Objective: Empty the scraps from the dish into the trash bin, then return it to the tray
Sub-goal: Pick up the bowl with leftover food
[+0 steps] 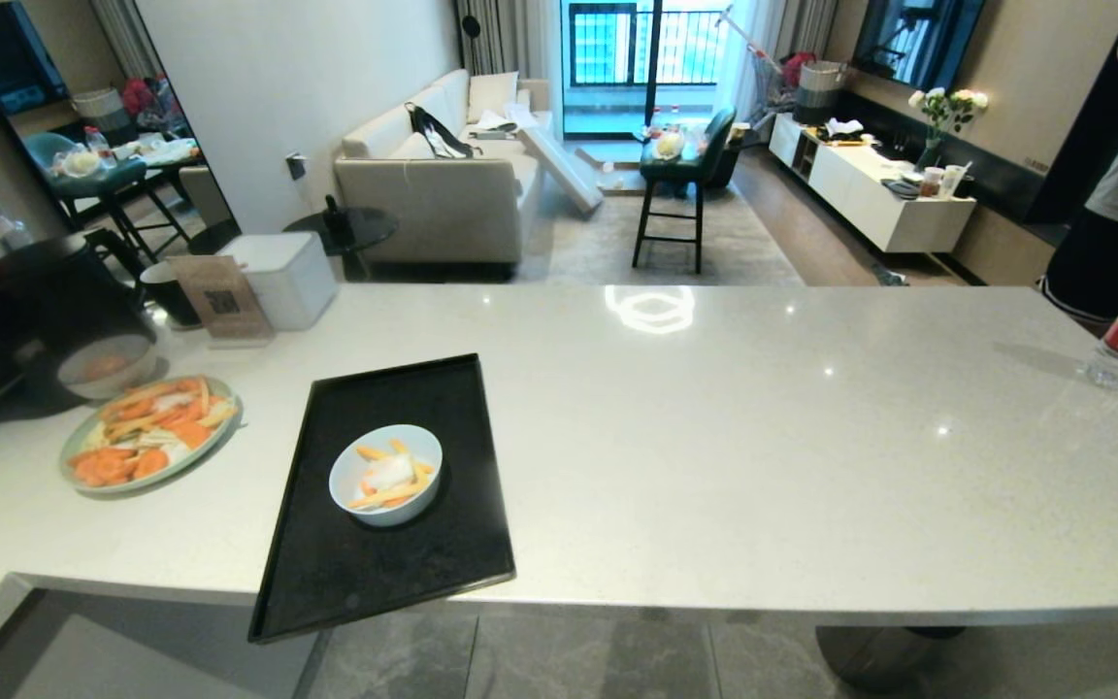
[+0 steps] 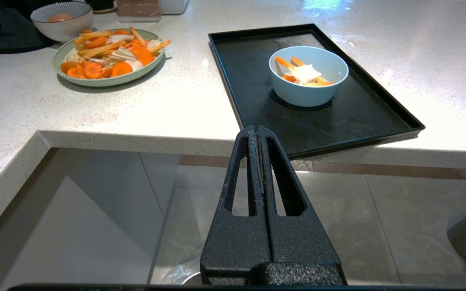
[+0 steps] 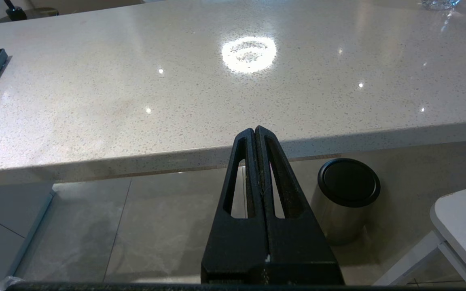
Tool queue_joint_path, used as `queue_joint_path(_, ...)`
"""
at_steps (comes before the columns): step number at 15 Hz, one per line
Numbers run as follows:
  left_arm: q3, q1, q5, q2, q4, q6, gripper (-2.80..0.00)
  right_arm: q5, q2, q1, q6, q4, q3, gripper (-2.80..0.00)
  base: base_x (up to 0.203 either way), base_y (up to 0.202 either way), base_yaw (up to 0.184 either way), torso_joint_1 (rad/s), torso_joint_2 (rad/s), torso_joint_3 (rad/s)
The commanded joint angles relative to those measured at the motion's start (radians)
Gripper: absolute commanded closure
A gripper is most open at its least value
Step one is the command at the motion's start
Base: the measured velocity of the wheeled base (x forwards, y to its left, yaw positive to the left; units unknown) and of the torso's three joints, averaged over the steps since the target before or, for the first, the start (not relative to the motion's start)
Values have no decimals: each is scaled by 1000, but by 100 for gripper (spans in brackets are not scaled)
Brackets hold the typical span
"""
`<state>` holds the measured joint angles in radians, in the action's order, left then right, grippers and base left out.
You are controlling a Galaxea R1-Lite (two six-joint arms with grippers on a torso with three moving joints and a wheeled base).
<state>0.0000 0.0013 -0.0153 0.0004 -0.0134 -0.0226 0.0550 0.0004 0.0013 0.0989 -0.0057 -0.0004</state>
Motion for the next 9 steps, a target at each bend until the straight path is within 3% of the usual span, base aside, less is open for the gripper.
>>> queue_joint_path(1,0,0,0,0,0,0,0,0,0,0,1,0,0,0,0,0,0,0,0,0)
queue_joint_path(9,0,0,0,0,-2,-5,0,0,0,0,1,0,0,0,0,0,0,0,0,0)
